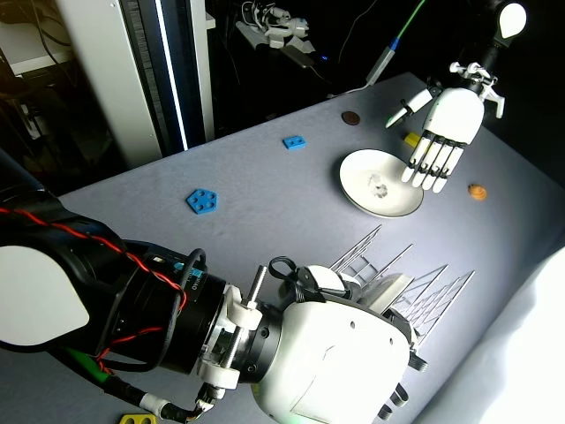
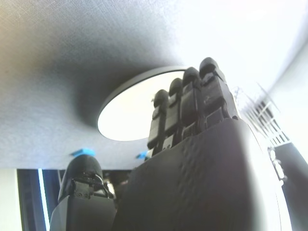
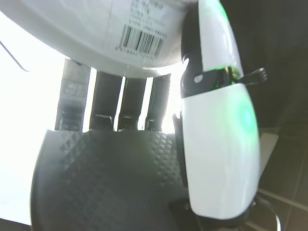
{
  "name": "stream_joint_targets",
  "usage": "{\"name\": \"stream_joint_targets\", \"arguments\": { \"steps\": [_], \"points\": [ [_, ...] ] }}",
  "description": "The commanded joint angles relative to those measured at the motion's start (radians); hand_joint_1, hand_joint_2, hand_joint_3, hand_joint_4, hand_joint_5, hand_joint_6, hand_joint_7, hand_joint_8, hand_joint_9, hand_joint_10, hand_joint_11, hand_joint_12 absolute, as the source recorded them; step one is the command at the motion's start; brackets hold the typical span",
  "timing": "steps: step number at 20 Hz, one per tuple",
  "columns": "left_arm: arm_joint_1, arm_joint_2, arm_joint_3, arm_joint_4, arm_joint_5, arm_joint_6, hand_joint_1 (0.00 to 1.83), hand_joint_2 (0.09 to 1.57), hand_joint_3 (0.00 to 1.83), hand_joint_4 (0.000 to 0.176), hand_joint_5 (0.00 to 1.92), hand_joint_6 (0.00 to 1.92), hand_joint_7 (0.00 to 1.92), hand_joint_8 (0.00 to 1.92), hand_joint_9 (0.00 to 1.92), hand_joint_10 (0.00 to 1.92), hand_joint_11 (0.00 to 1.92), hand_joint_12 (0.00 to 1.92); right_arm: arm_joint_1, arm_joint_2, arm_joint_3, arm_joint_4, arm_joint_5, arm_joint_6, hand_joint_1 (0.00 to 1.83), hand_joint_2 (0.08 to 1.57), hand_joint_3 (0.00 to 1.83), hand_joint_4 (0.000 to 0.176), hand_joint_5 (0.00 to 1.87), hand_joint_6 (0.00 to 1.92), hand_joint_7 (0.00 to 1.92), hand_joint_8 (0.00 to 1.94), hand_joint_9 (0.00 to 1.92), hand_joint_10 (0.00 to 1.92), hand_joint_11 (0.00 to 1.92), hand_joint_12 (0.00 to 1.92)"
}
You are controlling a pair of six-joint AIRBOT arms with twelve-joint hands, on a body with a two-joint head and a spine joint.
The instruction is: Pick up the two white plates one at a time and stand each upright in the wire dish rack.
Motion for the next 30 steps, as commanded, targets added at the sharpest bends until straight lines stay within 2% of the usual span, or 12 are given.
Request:
{"name": "stream_joint_targets", "arguments": {
  "steps": [1, 3, 4, 6, 7, 8, 9, 11, 21, 24, 25, 30],
  "points": [
    [-0.002, 0.01, -0.003, -0.054, -0.029, -0.003, 0.0, 1.12, 0.0, 0.0, 0.11, 0.0, 0.08, 0.01, 0.06, 0.01, 0.02, 0.03, 0.001, 0.001, 0.005, 0.035, 0.069, 0.009, 1.22, 1.11, 0.0, 0.024, 0.99, 1.01, 1.01, 0.91, 1.17, 0.0, 0.71, 0.92],
    [-0.002, 0.013, -0.008, -0.054, -0.031, -0.004, 0.0, 1.12, 0.0, 0.0, 0.1, 0.0, 0.08, 0.0, 0.06, 0.0, 0.03, 0.03, 0.002, 0.001, 0.005, 0.036, 0.071, 0.01, 1.22, 1.11, 0.0, 0.015, 1.0, 1.02, 1.0, 0.9, 1.15, 0.0, 0.7, 0.91],
    [-0.002, 0.014, -0.01, -0.054, -0.031, -0.004, 0.0, 1.12, 0.0, 0.0, 0.11, 0.0, 0.08, 0.0, 0.07, 0.01, 0.03, 0.03, 0.003, 0.001, 0.005, 0.036, 0.074, 0.01, 1.16, 1.12, 0.0, 0.0, 0.96, 1.01, 1.0, 0.44, 1.1, 0.01, 0.66, 0.89],
    [0.001, 0.016, -0.012, -0.054, -0.031, -0.004, 0.0, 1.13, 0.01, 0.0, 0.11, 0.01, 0.08, 0.0, 0.06, 0.0, 0.02, 0.03, 0.004, 0.002, 0.005, 0.036, 0.087, 0.003, 1.11, 1.16, 0.0, 0.0, 0.88, 1.12, 1.01, 0.08, 1.03, 0.0, 0.62, 0.87],
    [0.008, 0.015, -0.011, -0.054, -0.031, -0.004, 0.0, 1.13, 0.0, 0.0, 0.13, 0.01, 0.1, 0.01, 0.08, 0.01, 0.04, 0.04, 0.007, 0.003, 0.005, 0.036, 0.088, 0.003, 1.03, 1.12, 0.0, 0.0, 0.75, 0.59, 0.97, 0.03, 0.96, 0.0, 0.57, 0.87],
    [0.01, 0.015, -0.01, -0.054, -0.03, -0.004, 0.0, 1.13, 0.0, 0.0, 0.13, 0.01, 0.1, 0.01, 0.08, 0.01, 0.04, 0.05, 0.008, 0.004, 0.005, 0.036, 0.088, 0.003, 1.02, 1.12, 0.0, 0.0, 0.77, 0.3, 0.95, 0.01, 0.92, 0.01, 0.53, 0.88],
    [0.014, 0.015, -0.01, -0.054, -0.028, -0.004, 0.0, 1.13, 0.0, 0.0, 0.12, 0.0, 0.08, 0.0, 0.07, 0.0, 0.03, 0.04, 0.008, 0.004, 0.005, 0.036, 0.089, 0.003, 0.99, 1.13, 0.0, 0.0, 0.79, 0.16, 0.92, 0.0, 0.9, 0.0, 0.5, 0.89],
    [0.016, 0.014, -0.008, -0.054, -0.026, -0.002, 0.0, 1.13, 0.0, 0.0, 0.12, 0.01, 0.09, 0.0, 0.08, 0.01, 0.04, 0.05, 0.009, 0.004, 0.005, 0.036, 0.092, 0.003, 0.93, 1.12, 0.0, 0.0, 0.79, 0.07, 0.86, 0.0, 0.84, 0.0, 0.45, 0.88],
    [0.037, 0.009, 0.002, -0.054, -0.017, 0.008, 0.0, 1.11, 0.0, 0.0, 0.12, 0.01, 0.09, 0.01, 0.07, 0.01, 0.03, 0.05, 0.074, 0.032, -0.008, 0.036, 0.143, -0.003, 0.81, 1.09, 0.0, 0.0, 0.73, 0.0, 0.79, 0.0, 0.79, 0.0, 0.4, 0.88],
    [0.047, 0.007, 0.005, -0.054, -0.013, 0.011, 0.0, 1.12, 0.0, 0.0, 0.12, 0.0, 0.09, 0.01, 0.08, 0.01, 0.03, 0.06, 0.1, 0.038, -0.014, 0.036, 0.235, -0.065, 0.82, 1.1, 0.0, 0.0, 0.71, 0.0, 0.78, 0.0, 0.78, 0.0, 0.36, 0.91],
    [0.054, 0.005, 0.007, -0.054, -0.01, 0.011, 0.0, 1.11, 0.0, 0.0, 0.12, 0.0, 0.09, 0.01, 0.08, 0.01, 0.03, 0.06, 0.112, 0.039, -0.023, 0.036, 0.282, -0.138, 0.85, 1.1, 0.0, 0.0, 0.72, 0.0, 0.78, 0.0, 0.78, 0.0, 0.37, 0.91],
    [0.092, -0.005, 0.011, -0.054, -0.006, 0.01, 0.0, 1.12, 0.0, 0.0, 0.11, 0.0, 0.08, 0.0, 0.06, 0.0, 0.0, 0.07, 0.139, 0.038, -0.127, 0.036, 0.209, -0.407, 0.84, 1.1, 0.0, 0.0, 0.69, 0.0, 0.76, 0.0, 0.72, 0.0, 0.31, 0.92]
  ]
}}
